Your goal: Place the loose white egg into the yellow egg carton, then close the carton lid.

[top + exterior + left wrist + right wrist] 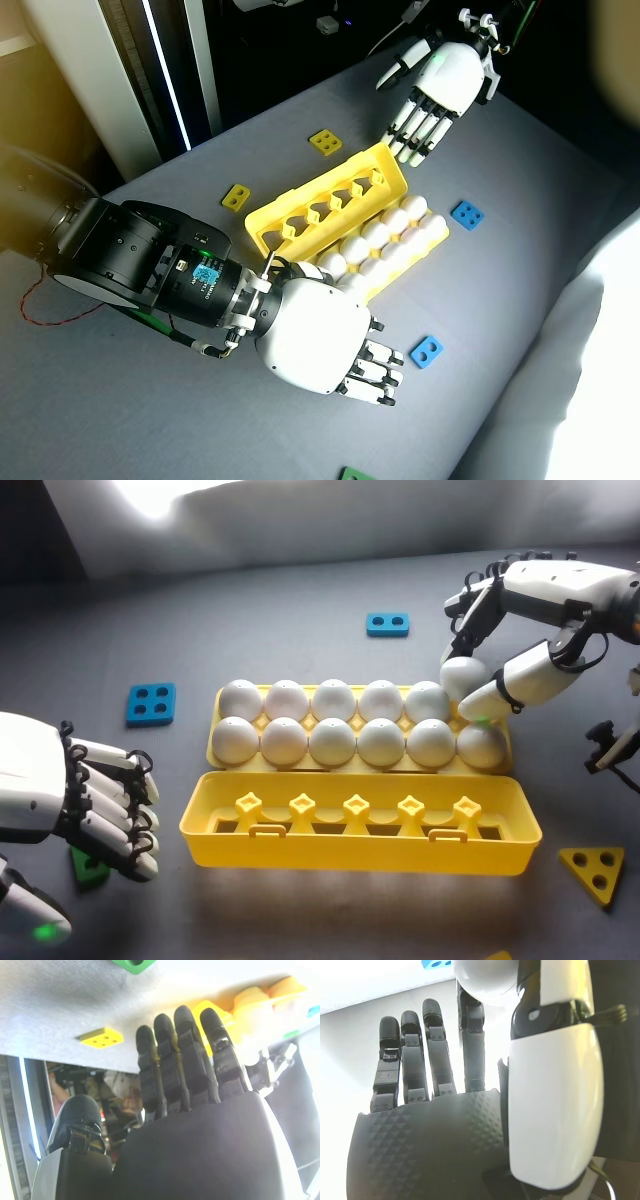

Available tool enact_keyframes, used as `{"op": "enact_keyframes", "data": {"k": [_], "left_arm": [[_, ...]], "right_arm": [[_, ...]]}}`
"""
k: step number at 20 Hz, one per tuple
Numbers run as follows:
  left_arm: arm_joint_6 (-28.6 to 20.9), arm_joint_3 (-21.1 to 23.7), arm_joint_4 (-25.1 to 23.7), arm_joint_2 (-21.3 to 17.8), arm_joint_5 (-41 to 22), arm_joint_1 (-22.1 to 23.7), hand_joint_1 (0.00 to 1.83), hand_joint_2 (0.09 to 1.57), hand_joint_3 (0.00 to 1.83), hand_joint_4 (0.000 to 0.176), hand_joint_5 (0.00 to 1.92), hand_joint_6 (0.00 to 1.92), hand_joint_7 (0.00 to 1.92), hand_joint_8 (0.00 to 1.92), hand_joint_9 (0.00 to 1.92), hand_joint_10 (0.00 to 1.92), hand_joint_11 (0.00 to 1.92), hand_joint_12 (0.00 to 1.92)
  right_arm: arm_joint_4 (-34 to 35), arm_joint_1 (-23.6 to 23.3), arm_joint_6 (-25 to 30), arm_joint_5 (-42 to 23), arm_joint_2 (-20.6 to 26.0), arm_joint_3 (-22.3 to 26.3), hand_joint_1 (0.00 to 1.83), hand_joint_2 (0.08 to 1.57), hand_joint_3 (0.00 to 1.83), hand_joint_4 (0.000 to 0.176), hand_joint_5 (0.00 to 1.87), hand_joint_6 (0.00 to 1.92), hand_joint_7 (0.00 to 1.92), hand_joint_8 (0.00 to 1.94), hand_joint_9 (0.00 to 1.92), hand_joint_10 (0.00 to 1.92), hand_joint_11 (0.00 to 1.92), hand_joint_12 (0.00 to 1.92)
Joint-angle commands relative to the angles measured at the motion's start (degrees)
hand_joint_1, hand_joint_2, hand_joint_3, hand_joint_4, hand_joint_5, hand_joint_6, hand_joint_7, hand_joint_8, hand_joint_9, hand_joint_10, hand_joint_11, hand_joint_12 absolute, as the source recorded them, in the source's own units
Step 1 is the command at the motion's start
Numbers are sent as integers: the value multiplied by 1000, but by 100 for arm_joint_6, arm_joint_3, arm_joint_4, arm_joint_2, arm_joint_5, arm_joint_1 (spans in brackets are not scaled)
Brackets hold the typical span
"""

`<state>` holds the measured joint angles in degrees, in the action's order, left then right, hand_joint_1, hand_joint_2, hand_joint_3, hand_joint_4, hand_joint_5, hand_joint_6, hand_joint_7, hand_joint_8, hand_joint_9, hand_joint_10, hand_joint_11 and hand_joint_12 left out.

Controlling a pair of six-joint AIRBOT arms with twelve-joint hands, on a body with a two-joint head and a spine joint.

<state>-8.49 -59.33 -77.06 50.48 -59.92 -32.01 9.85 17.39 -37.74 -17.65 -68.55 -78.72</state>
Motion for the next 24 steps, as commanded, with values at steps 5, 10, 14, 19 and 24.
{"op": "enact_keyframes", "data": {"k": [5,10,14,19,24], "left_arm": [[-23,-9,328,-99,-326,37,0,1297,0,0,534,5,521,4,449,3,0,730],[-22,-9,328,-104,-316,36,0,1292,0,0,527,0,506,1,434,4,0,670],[-22,-7,328,-108,-314,35,0,1295,1,0,531,0,512,0,438,0,0,697],[-22,4,328,-108,-313,35,0,1300,2,0,542,1,515,0,434,2,0,708],[-22,5,328,-107,-313,35,0,1299,1,0,550,0,528,1,448,3,0,720]], "right_arm": [[12,-47,38,-454,74,-18,1142,973,0,68,1367,299,407,0,283,1,0,601],[12,-64,37,-444,86,-18,1115,979,0,153,1335,347,409,4,290,3,0,570],[12,-62,38,-443,93,-18,1091,996,0,176,1252,502,393,0,263,0,0,448],[12,-63,38,-443,100,-18,1010,904,0,89,1121,214,390,1,268,2,0,385],[12,-63,37,-443,100,-18,922,867,0,95,1001,0,348,0,253,4,0,331]]}}
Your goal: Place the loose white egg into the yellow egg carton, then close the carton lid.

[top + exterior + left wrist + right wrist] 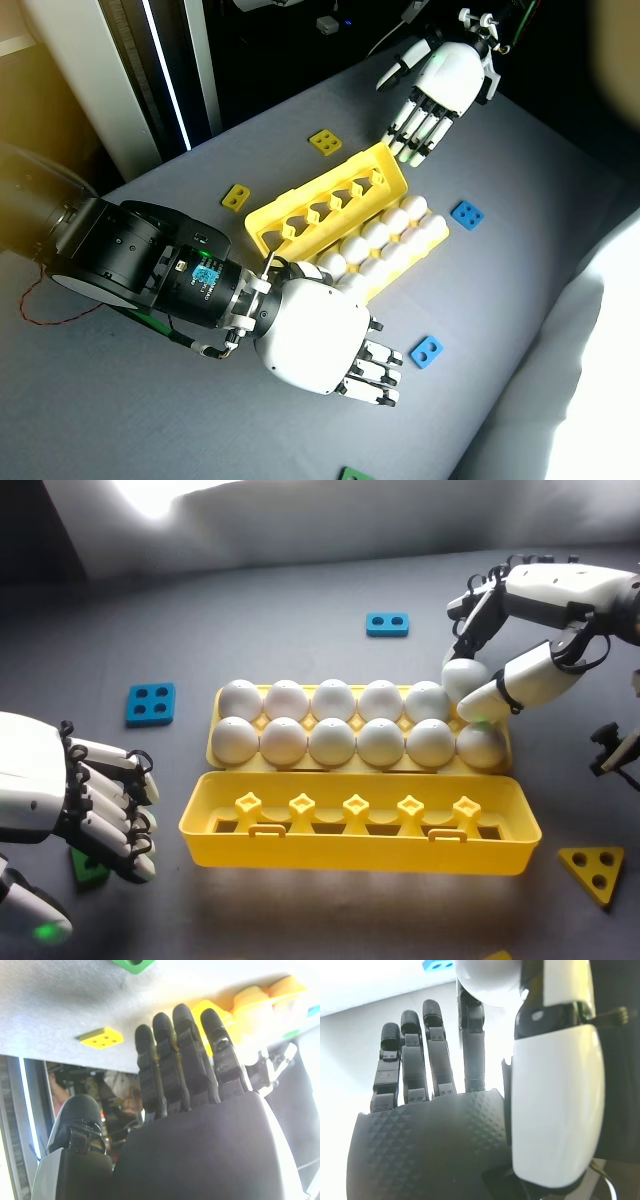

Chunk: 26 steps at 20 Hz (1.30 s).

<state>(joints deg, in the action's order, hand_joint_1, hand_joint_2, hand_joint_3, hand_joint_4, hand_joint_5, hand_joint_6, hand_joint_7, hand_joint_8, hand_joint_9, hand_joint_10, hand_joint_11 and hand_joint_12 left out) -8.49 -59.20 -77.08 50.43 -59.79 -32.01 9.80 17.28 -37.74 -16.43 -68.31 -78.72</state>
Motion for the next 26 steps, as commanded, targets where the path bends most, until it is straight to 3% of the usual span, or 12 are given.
{"op": "enact_keyframes", "data": {"k": [1,2,3,9,13,14,16,19,20,21,24,26], "left_arm": [[-22,-6,330,-102,-326,35,0,1302,1,0,535,0,509,1,426,2,0,682],[-22,0,316,-102,-326,35,0,1303,1,0,546,4,530,7,446,7,0,721],[-22,3,315,-102,-326,36,0,1299,0,0,557,5,539,6,459,7,0,754],[-22,13,309,-106,-326,39,0,1294,0,0,560,7,536,8,466,9,0,763],[-22,17,309,-107,-326,51,0,1297,0,0,568,5,550,5,465,3,0,727],[-22,10,309,-104,-326,51,0,1296,0,0,566,3,547,3,459,0,0,726],[-22,5,310,-107,-326,51,0,1293,0,0,576,4,552,3,472,4,0,761],[-62,46,419,-143,-328,75,0,1285,0,0,583,4,554,4,475,2,0,759],[-62,65,452,-158,-327,86,0,1283,0,0,593,5,574,7,493,6,0,774],[-62,90,456,-179,-316,114,0,1294,2,0,599,4,572,3,487,2,0,789],[-59,127,456,-187,-291,43,0,1301,4,0,602,4,581,5,491,2,0,790],[-22,157,456,-185,-192,-14,0,1297,2,0,600,2,572,0,478,1,0,766]], "right_arm": [[16,-52,37,-565,77,-18,920,868,0,99,982,0,341,0,252,3,0,328],[16,-52,36,-565,77,-18,924,857,0,99,963,0,344,2,253,3,0,328],[16,-52,34,-565,78,-18,907,849,0,111,923,0,341,0,250,1,0,349],[16,-54,9,-565,87,-18,881,854,0,127,811,0,318,1,245,3,0,389],[-117,-230,-185,-568,218,-18,832,850,0,148,711,0,303,0,232,1,0,466],[-436,-330,-105,-555,263,-17,821,854,1,147,683,0,301,0,233,2,0,472],[-2834,-629,1691,-540,416,14,781,860,2,145,611,0,266,0,198,0,0,434],[-5660,-1008,3708,-666,803,358,702,872,5,103,411,0,156,0,74,0,0,313],[-6269,-1096,4072,-741,969,536,692,872,5,94,392,0,151,0,72,0,0,311],[-6938,-1172,4539,-843,1219,784,688,873,4,65,350,0,160,4,84,5,0,307],[-7978,-1240,5293,-984,1768,1326,697,877,3,11,225,0,144,0,84,2,0,292],[-8193,-1234,5515,-982,2091,1574,735,868,0,0,191,0,146,1,99,4,0,353]]}}
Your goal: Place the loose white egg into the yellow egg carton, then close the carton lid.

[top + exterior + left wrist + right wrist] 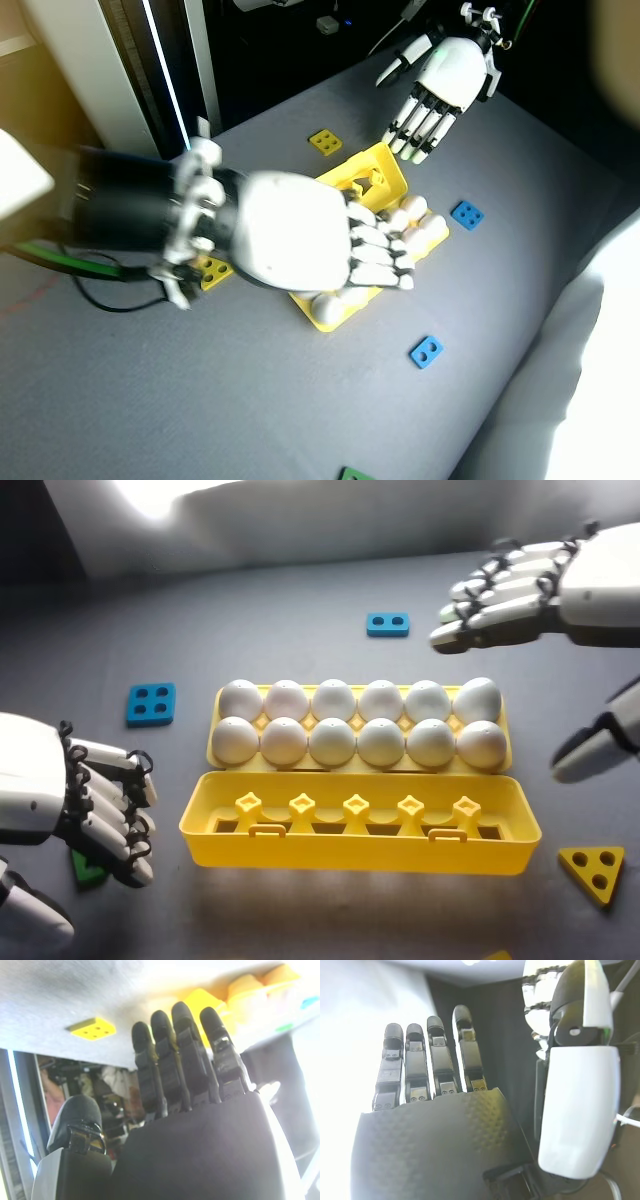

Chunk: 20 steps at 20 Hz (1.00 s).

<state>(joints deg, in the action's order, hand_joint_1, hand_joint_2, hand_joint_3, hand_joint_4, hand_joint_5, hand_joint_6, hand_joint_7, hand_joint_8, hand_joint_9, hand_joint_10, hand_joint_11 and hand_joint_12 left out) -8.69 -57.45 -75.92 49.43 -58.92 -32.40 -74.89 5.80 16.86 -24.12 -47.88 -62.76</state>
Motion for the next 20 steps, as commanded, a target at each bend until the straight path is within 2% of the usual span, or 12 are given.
{"op": "enact_keyframes", "data": {"k": [1,3,6,7,8,10,11,12,13,16,20], "left_arm": [[33,3,342,-91,-216,8,0,1297,2,0,600,2,572,0,478,1,0,766],[86,48,344,-72,-114,-22,0,1291,0,0,605,0,602,2,532,5,0,826],[137,95,352,-29,-21,-42,0,1291,0,0,603,0,598,1,510,0,0,856],[149,96,360,-2,-2,-50,0,1286,0,0,607,1,596,1,495,1,0,813],[177,103,364,13,13,-62,0,1287,0,0,597,0,569,1,476,1,0,762],[227,119,365,47,46,-73,0,1289,0,0,614,1,593,2,516,5,0,800],[244,119,369,62,62,-73,0,1289,0,0,614,1,593,2,516,5,0,800],[264,119,380,88,85,-73,0,1291,0,0,617,1,598,2,520,3,0,816],[274,119,397,109,100,-73,0,1290,0,0,608,2,588,3,502,6,0,761],[314,145,437,162,180,-73,0,1284,0,0,603,1,592,1,509,5,0,765],[333,164,578,221,240,-71,0,1281,0,0,591,1,583,2,509,3,0,799]], "right_arm": [[276,-76,115,-202,190,75,735,868,0,0,191,0,146,1,99,4,0,353],[268,-50,136,-200,522,325,774,886,6,0,161,0,139,0,110,2,0,446],[162,-59,134,-376,818,489,773,906,8,0,154,0,137,0,120,4,0,473],[24,-101,133,-401,848,486,589,989,13,0,143,1,126,2,120,1,0,480],[12,-116,197,-397,873,486,527,1016,17,0,149,4,131,4,125,2,0,483],[12,-18,730,-391,890,487,385,1070,10,0,170,4,151,4,139,4,0,488],[12,17,756,-381,899,487,385,1070,10,0,170,4,151,4,139,4,0,488],[12,51,734,-361,918,482,267,1099,17,0,176,4,160,5,140,3,0,483],[12,57,678,-361,938,480,258,1102,16,0,185,7,167,7,145,5,0,481],[12,57,406,-383,1006,473,230,1115,4,0,215,5,203,5,179,6,0,539],[150,55,371,-352,1008,472,107,1160,10,0,214,1,210,1,198,4,0,588]]}}
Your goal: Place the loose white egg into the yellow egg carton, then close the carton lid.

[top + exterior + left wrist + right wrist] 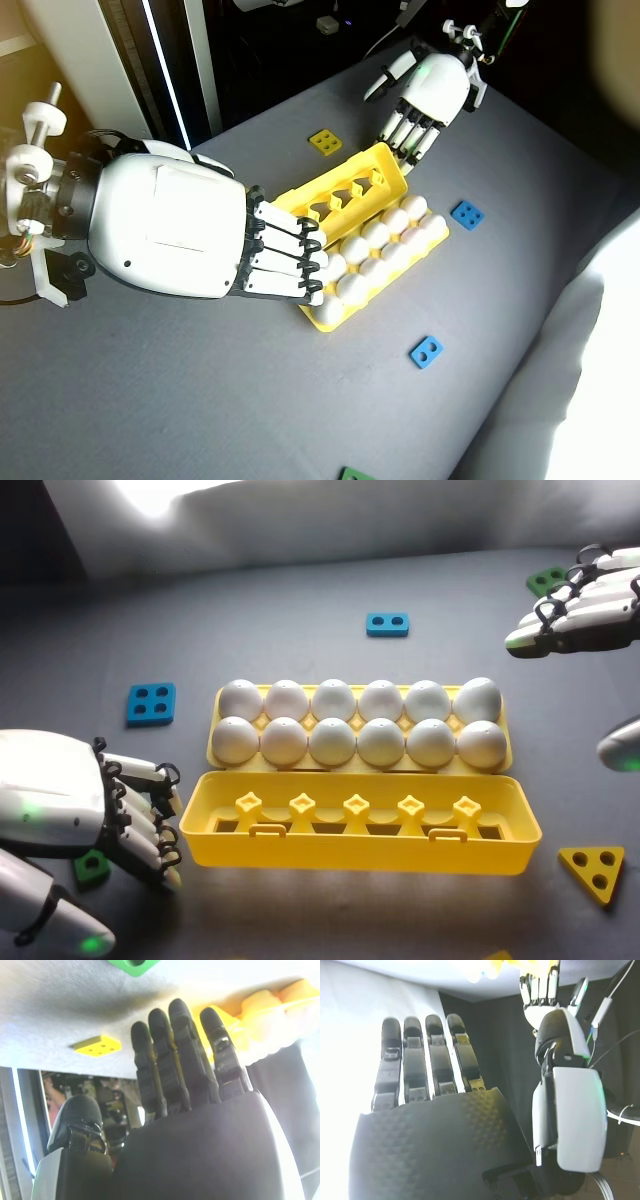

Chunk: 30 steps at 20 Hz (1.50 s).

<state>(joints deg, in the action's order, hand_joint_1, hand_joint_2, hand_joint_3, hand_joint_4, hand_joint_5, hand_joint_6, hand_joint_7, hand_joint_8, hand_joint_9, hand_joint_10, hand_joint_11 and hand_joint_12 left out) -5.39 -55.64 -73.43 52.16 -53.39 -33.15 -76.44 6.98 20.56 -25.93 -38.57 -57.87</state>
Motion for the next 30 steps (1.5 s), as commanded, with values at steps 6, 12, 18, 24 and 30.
{"op": "enact_keyframes", "data": {"k": [6,12,18,24,30], "left_arm": [[20,55,430,-26,-259,19,0,1286,0,0,544,0,539,0,453,0,0,778],[29,183,431,-15,-245,56,0,1288,1,0,479,0,457,0,384,0,0,666],[-8,221,461,-29,-235,221,0,1291,2,0,463,0,445,0,385,1,0,710],[-179,74,589,-24,-236,609,0,1296,1,0,420,1,401,1,340,1,0,609],[-243,-208,710,44,-236,878,0,1283,0,0,332,0,313,0,269,0,0,504]], "right_arm": [[371,-97,103,-43,96,-16,0,1344,29,0,254,5,239,4,211,1,0,596],[371,-82,176,5,97,-13,0,1480,32,0,294,7,269,5,232,4,0,650],[370,-49,121,5,97,-13,0,1538,16,0,311,3,285,3,251,5,0,685],[370,-47,111,1,97,-11,0,1541,9,0,306,2,283,2,246,2,0,669],[371,-68,112,-33,98,-5,0,1554,10,0,305,1,282,1,243,0,0,663]]}}
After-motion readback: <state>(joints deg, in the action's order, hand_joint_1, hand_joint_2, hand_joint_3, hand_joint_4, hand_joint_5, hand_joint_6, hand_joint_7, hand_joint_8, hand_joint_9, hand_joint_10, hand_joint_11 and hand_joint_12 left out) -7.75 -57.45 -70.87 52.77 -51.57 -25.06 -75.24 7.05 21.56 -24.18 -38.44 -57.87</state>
